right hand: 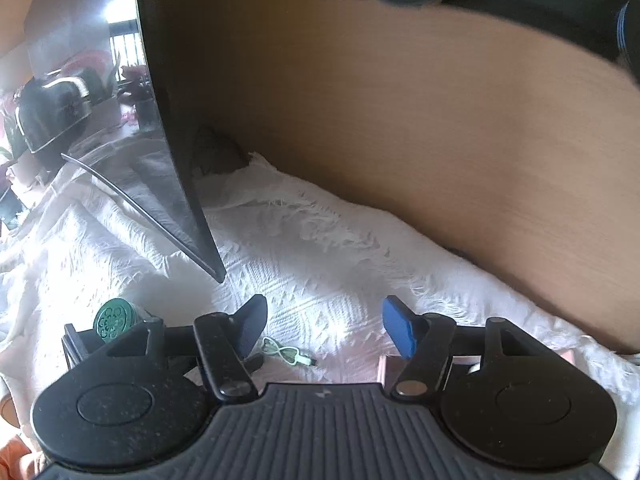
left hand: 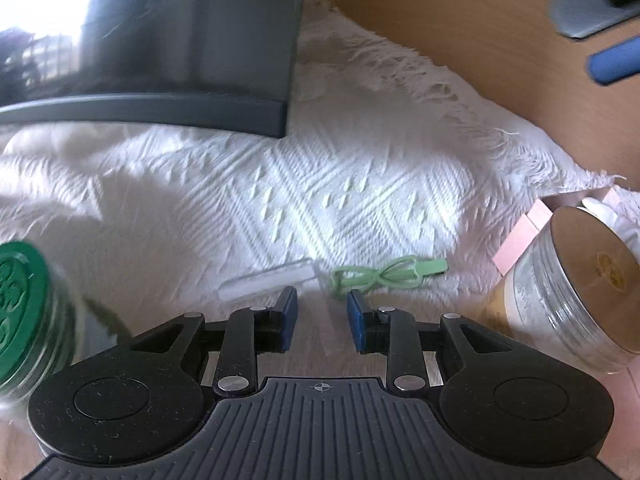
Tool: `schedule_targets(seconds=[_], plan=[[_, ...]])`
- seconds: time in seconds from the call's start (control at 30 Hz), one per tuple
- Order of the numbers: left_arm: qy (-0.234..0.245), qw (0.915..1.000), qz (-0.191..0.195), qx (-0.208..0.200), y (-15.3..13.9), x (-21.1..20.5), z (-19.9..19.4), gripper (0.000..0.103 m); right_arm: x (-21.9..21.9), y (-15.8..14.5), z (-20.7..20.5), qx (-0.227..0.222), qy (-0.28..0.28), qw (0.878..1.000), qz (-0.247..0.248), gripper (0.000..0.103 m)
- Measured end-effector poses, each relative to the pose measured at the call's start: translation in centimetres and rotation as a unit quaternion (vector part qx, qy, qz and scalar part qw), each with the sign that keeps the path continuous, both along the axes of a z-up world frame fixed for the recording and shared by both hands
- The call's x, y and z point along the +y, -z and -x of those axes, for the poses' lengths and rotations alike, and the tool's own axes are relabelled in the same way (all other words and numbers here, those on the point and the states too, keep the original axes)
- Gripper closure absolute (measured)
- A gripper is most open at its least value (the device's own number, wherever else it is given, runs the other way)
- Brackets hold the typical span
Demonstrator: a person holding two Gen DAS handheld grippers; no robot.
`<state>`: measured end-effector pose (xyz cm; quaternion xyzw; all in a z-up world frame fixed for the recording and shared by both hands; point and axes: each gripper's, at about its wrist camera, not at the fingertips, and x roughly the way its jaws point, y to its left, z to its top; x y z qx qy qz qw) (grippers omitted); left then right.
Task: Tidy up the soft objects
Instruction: 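Grasp the clear acrylic stand with the left tool, then grasp the green twist tie with the right tool while the left tool holds the stand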
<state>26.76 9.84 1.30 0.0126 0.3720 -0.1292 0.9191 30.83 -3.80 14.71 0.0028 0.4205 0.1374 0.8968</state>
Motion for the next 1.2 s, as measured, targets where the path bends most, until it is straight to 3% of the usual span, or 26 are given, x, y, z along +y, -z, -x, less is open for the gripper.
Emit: schedule_targets(seconds=[0.27,0.33,0.43,0.53,0.67,0.8,0.93,1.07,1.2], plan=[[-0.007,0.9999,0.012,-0.001,0.1,0.2,0.0,0.072,0.1,2.2,-1.8,0.022,-0.011,0.999,-0.022,0.037],[-0.013,0.9999,0.004,0.004,-0.1,0.6,-0.1,0.086,0.1,2.1,-1.8,0.025,-0.009,0.999,-0.018,0.037],[-0.014,0.9995,0.022,0.019,-0.3,1.8,0.8,0.087,0.3,1.9,-1.7,0.04,-0.016,0.999,-0.02,0.037],[-0.008,0.9996,0.017,0.02,-0.5,2.7,3.3,0.088,1.9,2.5,-2.4,0.086,-0.036,0.996,-0.014,0.036],[-0.019,0.9989,0.035,0.027,-0.5,4.8,7.4,0.088,5.1,4.7,-4.6,0.154,-0.053,0.986,0.022,0.036],[-0.038,0.9981,0.044,0.019,-0.5,7.3,10.8,0.088,8.4,7.4,-7.3,0.19,-0.053,0.976,0.091,0.036],[-0.066,0.9961,0.057,0.012,-0.4,9.6,12.6,0.088,9.0,10.8,-9.9,0.251,-0.017,0.961,0.113,0.036],[-0.076,0.9944,0.073,0.004,-0.3,11.0,13.8,0.088,11.1,12.2,-10.3,0.236,-0.017,0.96,0.152,0.036],[-0.077,0.9936,0.083,0.003,-0.2,11.3,13.9,0.088,12.1,11.4,-8.8,0.281,-0.071,0.955,0.058,0.036]])
